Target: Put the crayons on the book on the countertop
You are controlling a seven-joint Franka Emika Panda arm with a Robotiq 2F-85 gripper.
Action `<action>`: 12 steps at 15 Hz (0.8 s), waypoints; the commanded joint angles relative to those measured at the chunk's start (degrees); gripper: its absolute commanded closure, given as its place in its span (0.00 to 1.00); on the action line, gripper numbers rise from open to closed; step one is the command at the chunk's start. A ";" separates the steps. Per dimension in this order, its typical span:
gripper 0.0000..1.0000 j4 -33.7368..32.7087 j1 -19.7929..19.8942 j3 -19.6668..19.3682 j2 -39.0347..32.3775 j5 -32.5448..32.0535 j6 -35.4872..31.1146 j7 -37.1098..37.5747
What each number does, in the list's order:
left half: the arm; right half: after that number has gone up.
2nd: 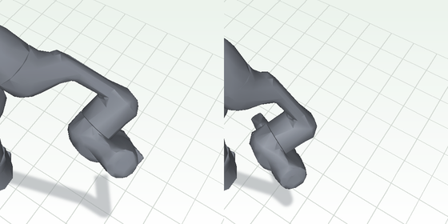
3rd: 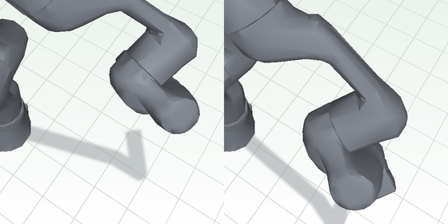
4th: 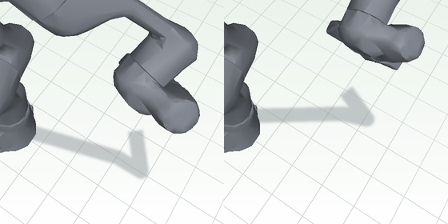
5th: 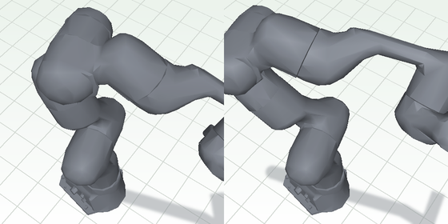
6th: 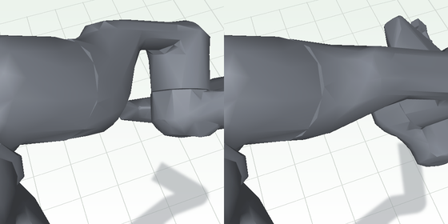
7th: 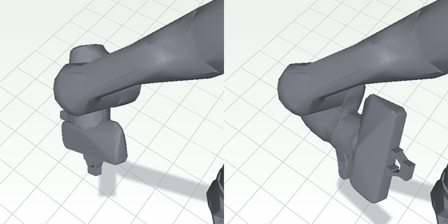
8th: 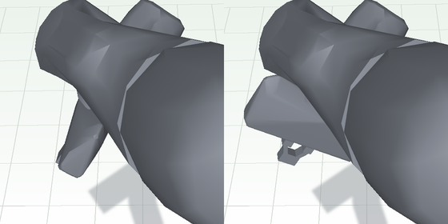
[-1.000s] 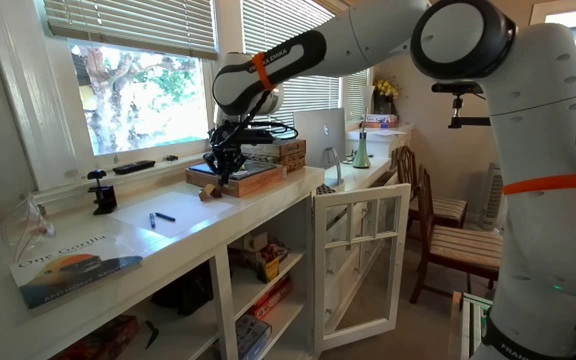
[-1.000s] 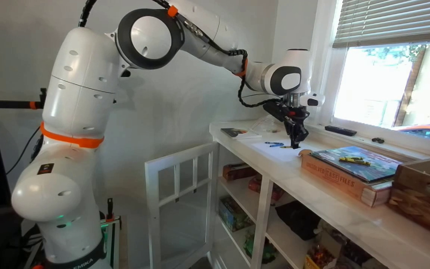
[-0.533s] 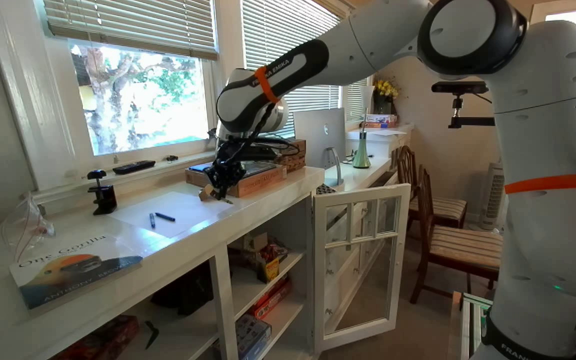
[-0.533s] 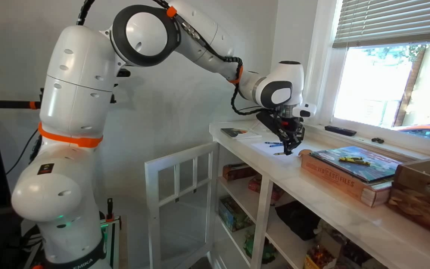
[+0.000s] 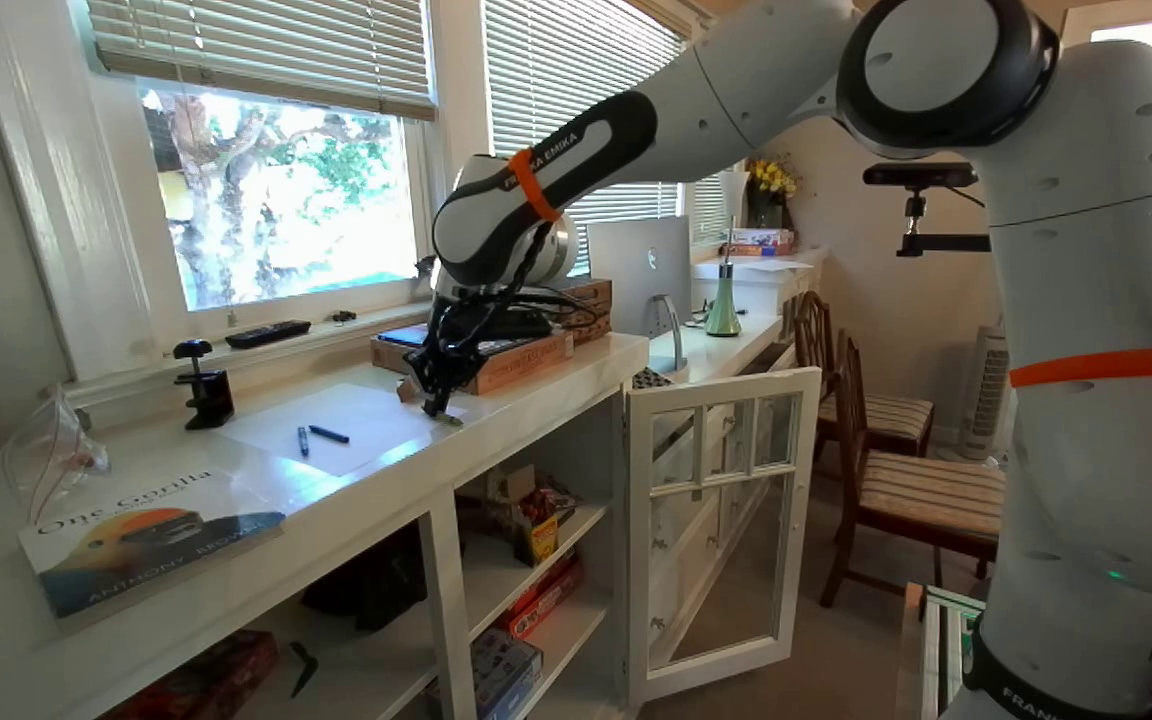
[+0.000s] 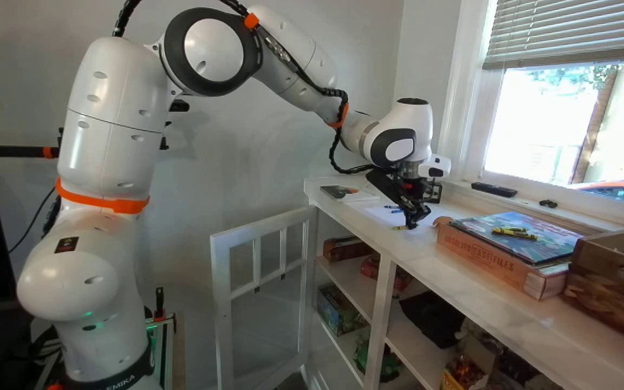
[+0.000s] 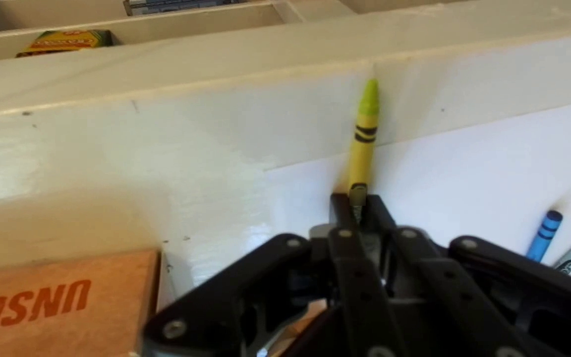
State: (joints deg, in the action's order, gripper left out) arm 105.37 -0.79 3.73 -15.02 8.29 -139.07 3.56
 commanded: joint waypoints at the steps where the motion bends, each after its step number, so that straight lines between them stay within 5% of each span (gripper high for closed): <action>1: 0.67 1.96 -0.04 0.15 0.95 1.38 -1.39 -1.75; 10: 0.06 1.55 0.09 -0.77 2.03 0.07 -4.21 -1.09; 12: 0.00 0.66 0.19 -1.83 2.62 -1.74 -4.19 -0.66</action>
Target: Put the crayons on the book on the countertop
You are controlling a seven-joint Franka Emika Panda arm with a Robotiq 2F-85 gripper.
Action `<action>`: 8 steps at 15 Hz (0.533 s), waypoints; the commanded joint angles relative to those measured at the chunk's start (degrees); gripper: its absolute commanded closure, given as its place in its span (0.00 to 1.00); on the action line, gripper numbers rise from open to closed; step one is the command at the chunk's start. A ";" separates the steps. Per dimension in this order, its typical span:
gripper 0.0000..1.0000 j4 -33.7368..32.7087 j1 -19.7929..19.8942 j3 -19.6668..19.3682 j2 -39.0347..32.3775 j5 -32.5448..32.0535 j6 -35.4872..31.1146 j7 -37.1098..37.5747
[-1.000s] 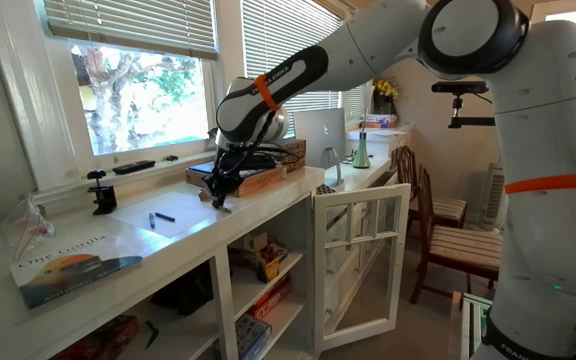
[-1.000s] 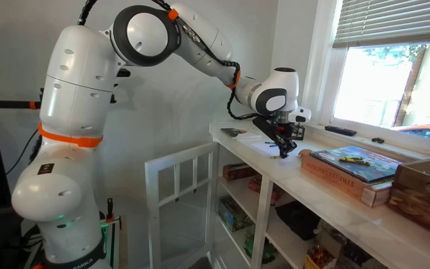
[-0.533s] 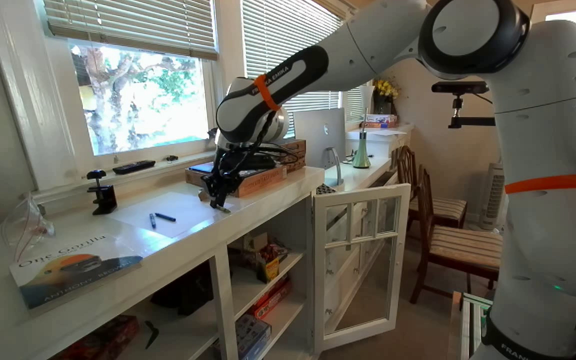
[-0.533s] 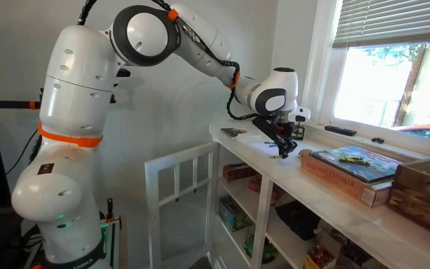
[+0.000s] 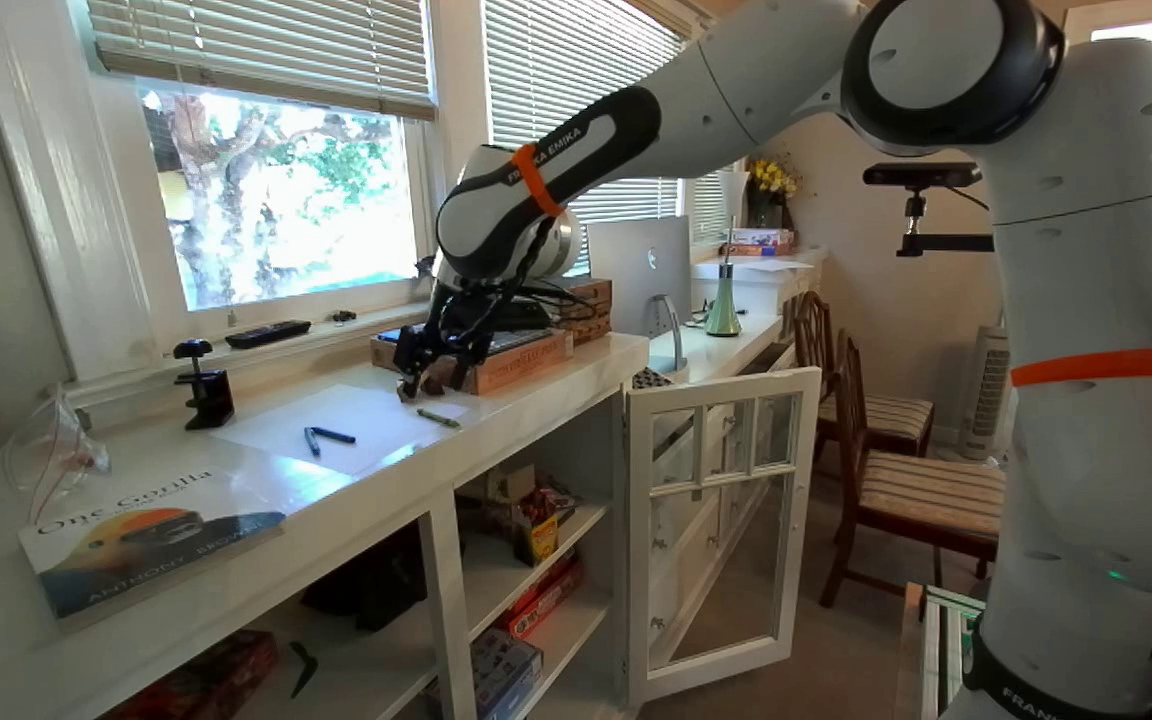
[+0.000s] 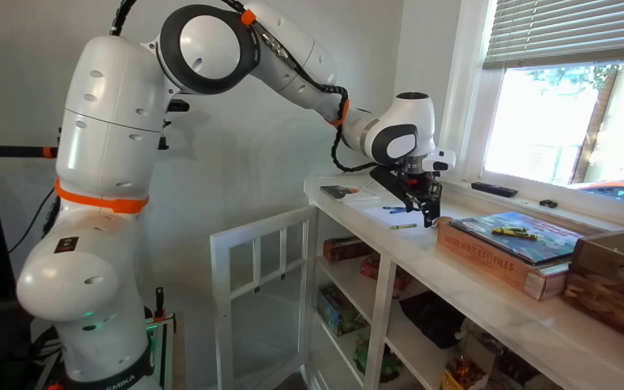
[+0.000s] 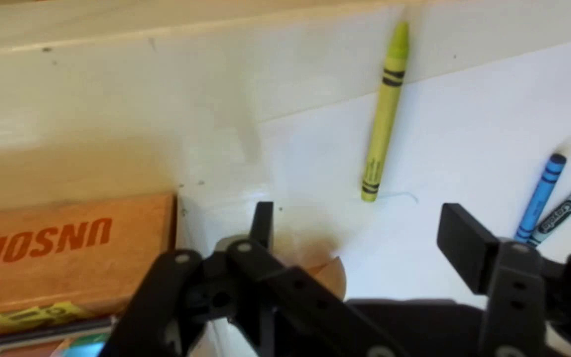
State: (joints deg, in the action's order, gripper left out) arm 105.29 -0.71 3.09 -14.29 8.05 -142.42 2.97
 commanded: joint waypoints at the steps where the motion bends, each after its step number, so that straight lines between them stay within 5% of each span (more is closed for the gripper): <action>1: 0.00 0.40 0.12 -1.97 2.33 -3.03 -0.70 0.25; 8: 0.00 -5.77 1.06 -8.20 2.19 -12.75 2.58 9.22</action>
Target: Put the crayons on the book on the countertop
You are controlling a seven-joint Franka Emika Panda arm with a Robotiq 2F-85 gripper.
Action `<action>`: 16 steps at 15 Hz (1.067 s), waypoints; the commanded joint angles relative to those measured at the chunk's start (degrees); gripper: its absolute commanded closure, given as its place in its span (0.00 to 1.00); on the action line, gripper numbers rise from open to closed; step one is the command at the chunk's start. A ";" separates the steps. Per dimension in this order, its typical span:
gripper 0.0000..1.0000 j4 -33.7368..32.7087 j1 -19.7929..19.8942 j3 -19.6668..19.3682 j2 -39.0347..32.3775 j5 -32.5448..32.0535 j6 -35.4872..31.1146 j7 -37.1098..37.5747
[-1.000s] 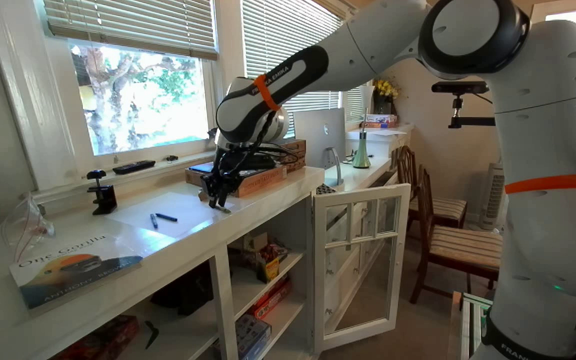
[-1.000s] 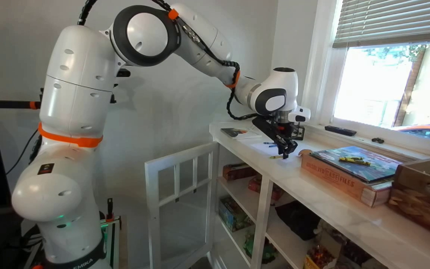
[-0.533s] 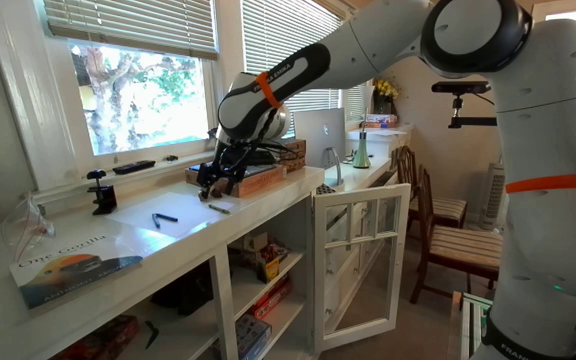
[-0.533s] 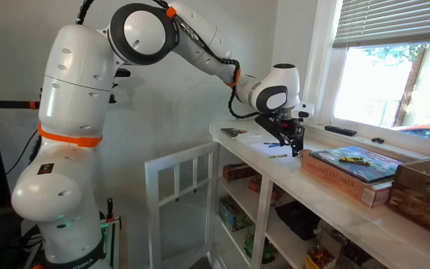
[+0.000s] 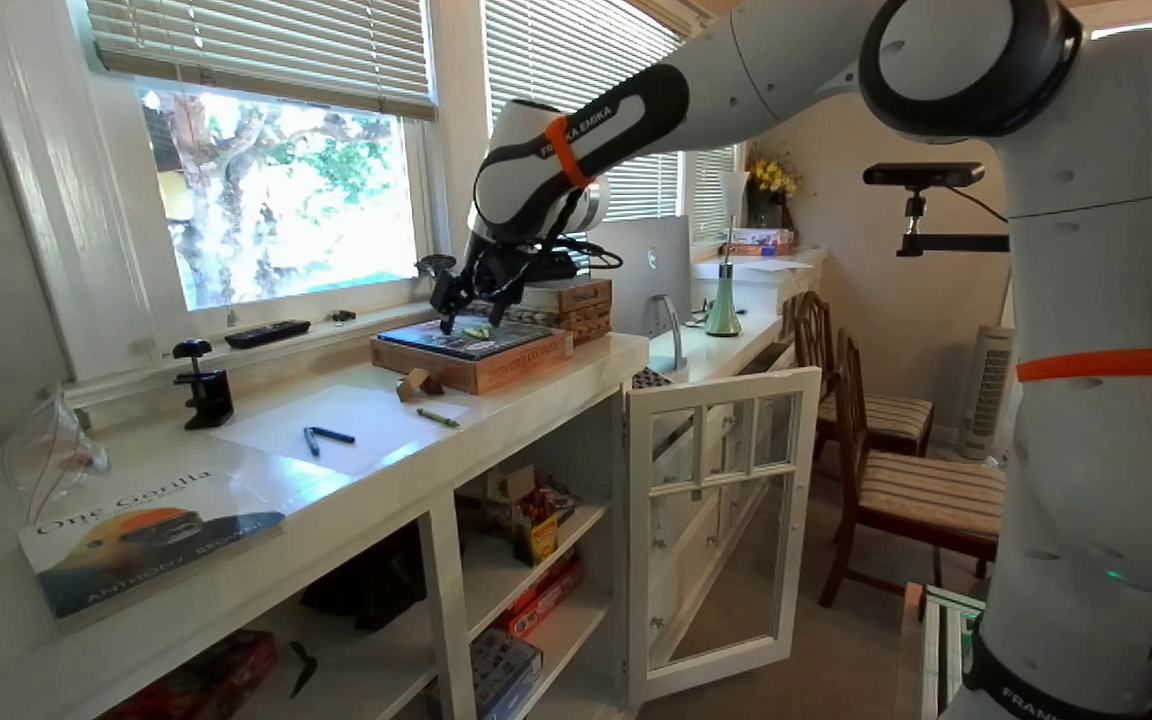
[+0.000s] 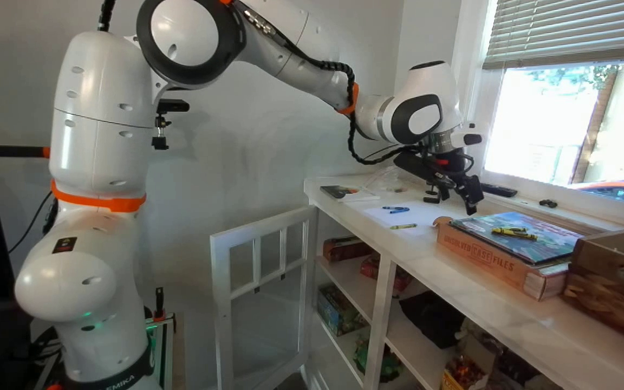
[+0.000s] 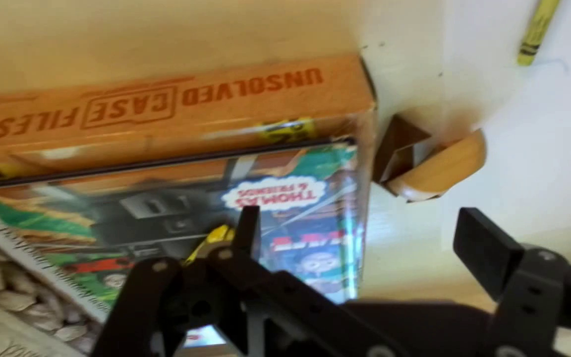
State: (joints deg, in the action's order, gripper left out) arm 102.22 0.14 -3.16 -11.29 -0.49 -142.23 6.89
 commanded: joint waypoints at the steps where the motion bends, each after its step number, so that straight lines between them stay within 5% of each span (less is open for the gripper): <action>1: 0.00 -3.66 0.28 -2.72 -1.26 -5.43 3.37 7.02; 7: 0.00 -10.62 1.19 -6.07 -5.23 -9.30 9.97 15.49; 16: 0.00 -16.76 2.61 -7.14 -11.81 -6.94 10.07 18.49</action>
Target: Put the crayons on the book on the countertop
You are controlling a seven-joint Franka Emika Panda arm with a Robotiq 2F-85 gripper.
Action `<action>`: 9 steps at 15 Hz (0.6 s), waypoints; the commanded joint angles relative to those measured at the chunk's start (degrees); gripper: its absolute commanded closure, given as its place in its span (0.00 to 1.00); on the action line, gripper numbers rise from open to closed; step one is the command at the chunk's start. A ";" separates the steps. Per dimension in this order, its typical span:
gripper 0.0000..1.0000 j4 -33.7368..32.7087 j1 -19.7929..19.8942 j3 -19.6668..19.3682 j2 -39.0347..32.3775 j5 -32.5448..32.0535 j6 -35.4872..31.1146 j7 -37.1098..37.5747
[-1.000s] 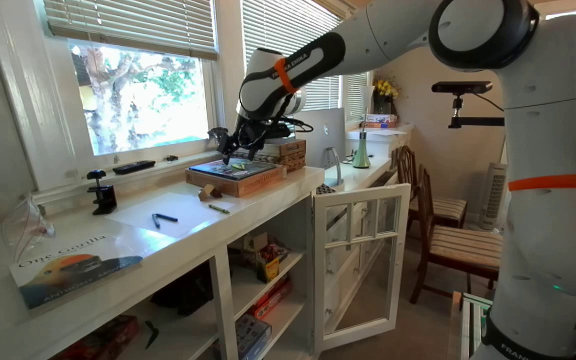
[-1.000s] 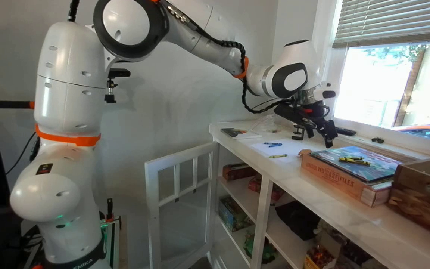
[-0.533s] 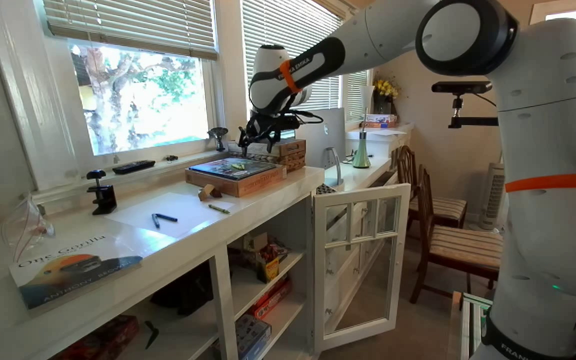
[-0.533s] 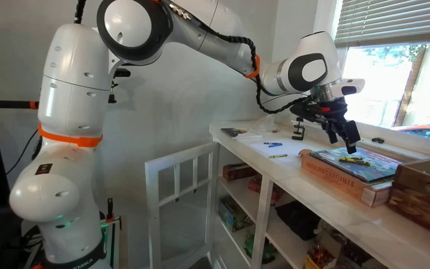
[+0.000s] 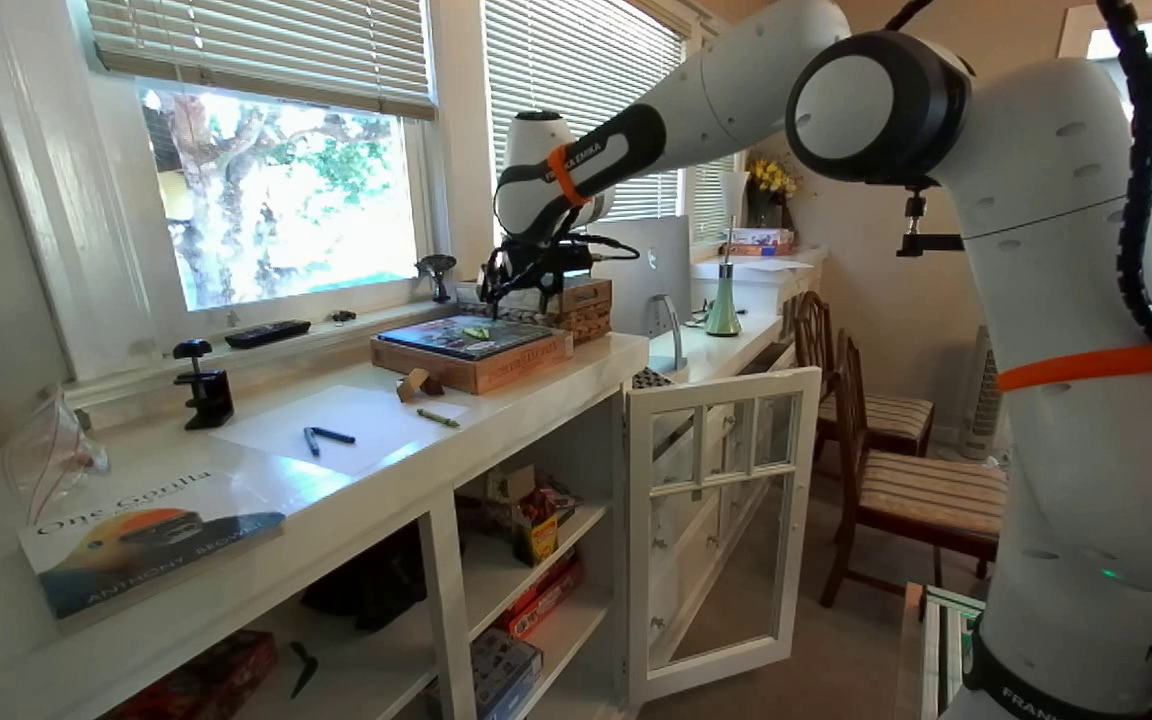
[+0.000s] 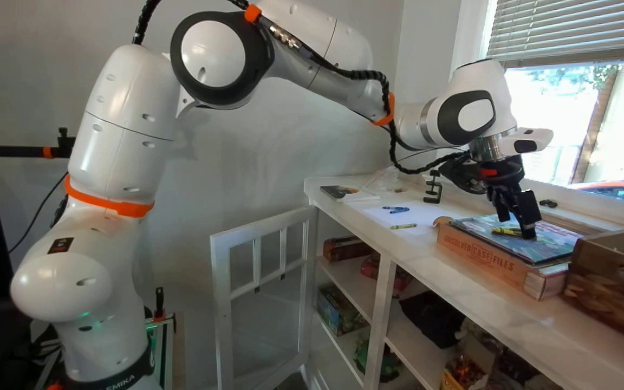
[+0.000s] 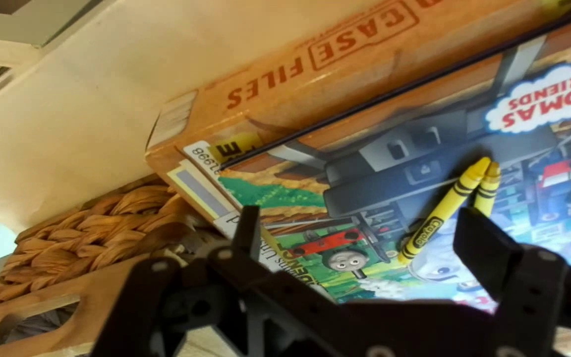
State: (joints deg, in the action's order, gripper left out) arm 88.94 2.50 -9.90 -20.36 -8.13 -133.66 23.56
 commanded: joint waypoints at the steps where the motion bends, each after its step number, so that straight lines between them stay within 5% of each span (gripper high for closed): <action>1: 0.00 -4.07 0.43 -0.40 -3.34 1.10 1.42 1.72; 9: 0.00 -9.75 1.64 0.07 -7.27 4.20 2.67 0.62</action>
State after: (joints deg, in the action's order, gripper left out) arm 83.00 3.46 -10.28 -25.09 -6.00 -133.18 24.40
